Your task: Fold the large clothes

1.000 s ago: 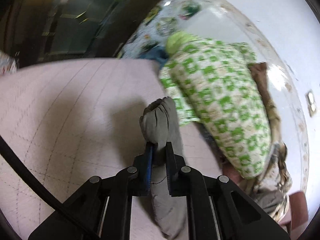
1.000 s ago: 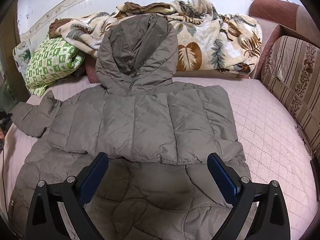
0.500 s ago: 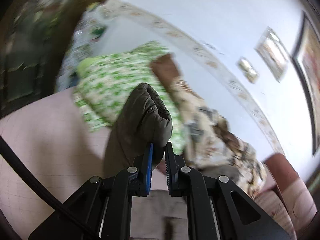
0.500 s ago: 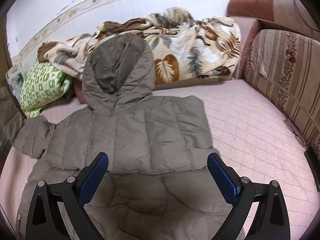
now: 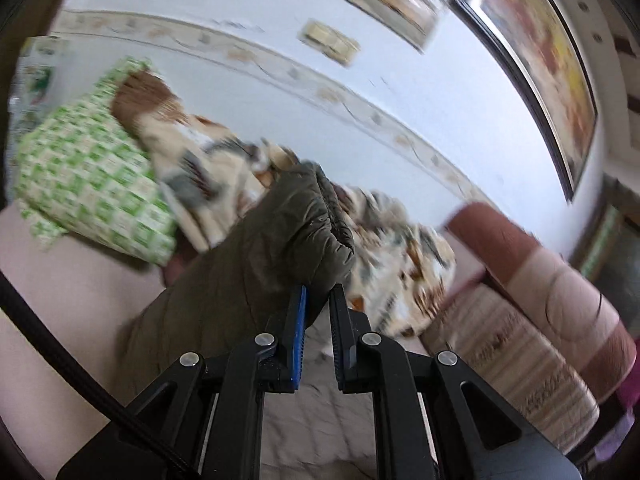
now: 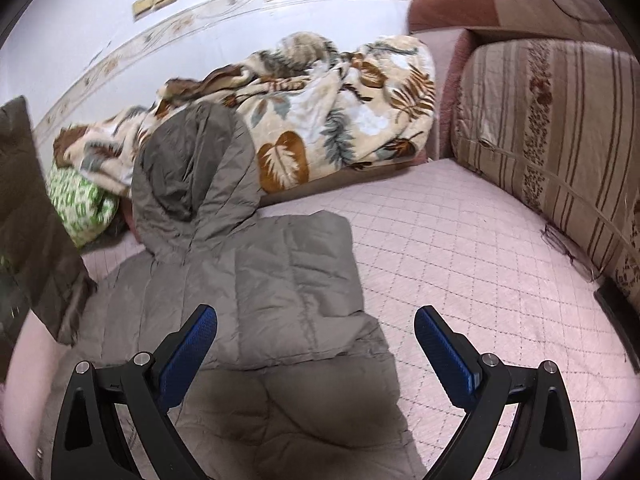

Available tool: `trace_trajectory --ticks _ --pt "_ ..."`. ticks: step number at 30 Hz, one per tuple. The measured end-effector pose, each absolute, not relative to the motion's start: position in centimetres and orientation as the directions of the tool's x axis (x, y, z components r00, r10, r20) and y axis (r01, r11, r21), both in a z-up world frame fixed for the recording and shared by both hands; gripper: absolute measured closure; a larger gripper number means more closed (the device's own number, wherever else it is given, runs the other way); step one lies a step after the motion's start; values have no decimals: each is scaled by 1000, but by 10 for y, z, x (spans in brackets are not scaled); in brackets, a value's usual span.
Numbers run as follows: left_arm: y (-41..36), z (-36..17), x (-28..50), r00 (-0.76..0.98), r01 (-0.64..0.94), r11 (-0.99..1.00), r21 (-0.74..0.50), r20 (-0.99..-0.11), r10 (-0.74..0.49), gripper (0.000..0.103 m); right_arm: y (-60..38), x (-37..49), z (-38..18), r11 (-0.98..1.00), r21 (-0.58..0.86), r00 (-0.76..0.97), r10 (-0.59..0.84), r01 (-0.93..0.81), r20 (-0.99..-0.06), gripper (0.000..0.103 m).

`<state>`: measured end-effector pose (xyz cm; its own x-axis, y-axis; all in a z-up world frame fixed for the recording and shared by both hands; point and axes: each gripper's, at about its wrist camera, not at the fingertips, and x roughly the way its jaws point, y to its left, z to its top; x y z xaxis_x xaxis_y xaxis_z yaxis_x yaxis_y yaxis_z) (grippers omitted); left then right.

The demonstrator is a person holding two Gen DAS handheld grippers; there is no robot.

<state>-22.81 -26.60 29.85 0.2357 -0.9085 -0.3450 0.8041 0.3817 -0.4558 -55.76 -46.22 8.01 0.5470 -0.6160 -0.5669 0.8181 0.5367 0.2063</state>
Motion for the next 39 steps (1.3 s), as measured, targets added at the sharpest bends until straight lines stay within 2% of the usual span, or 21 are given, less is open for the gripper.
trace_trajectory --ticks 10,14,18,20,22,24,26,27,28,30,31,35,39 --pt "-372 196 -327 42 833 299 -466 -484 -874 92 -482 -589 84 479 274 543 -626 834 -560 3" --pt "-383 163 -344 16 841 301 -449 -536 -844 92 -488 -597 83 460 297 543 -622 837 -565 3" --pt "-368 145 -327 49 822 365 -438 -583 -811 92 -494 -598 84 463 342 572 -590 818 -569 3" --pt "-347 138 -309 66 798 401 -450 -597 -800 89 -497 -594 82 469 372 596 -564 801 -571 3" --pt "-320 132 -293 119 783 461 -418 -626 -770 73 -500 -589 80 482 411 631 -524 774 -573 3" --pt "-288 122 -281 213 773 538 -337 -661 -719 59 -501 -583 75 489 467 674 -475 737 -565 3" --pt "-261 109 -271 303 759 603 -247 -686 -662 56 -503 -579 70 494 524 718 -422 694 -553 5" --pt "-249 101 -264 340 747 632 -208 -697 -632 55 -505 -576 66 491 552 738 -396 673 -547 8" --pt "-236 90 -255 373 728 659 -186 -700 -609 53 -507 -573 63 489 584 759 -364 649 -539 19" --pt "-219 73 -238 414 693 700 -171 -701 -580 52 -511 -568 54 477 642 797 -293 600 -527 34" --pt "-214 64 -229 439 668 729 -152 -711 -550 52 -513 -566 49 456 676 813 -261 579 -520 38" --pt "-221 54 -211 444 679 727 -101 -733 -516 51 -516 -560 46 402 734 837 -236 547 -494 38" --pt "-233 47 -202 407 694 708 -133 -738 -538 48 -524 -529 50 379 750 841 -241 542 -485 38"
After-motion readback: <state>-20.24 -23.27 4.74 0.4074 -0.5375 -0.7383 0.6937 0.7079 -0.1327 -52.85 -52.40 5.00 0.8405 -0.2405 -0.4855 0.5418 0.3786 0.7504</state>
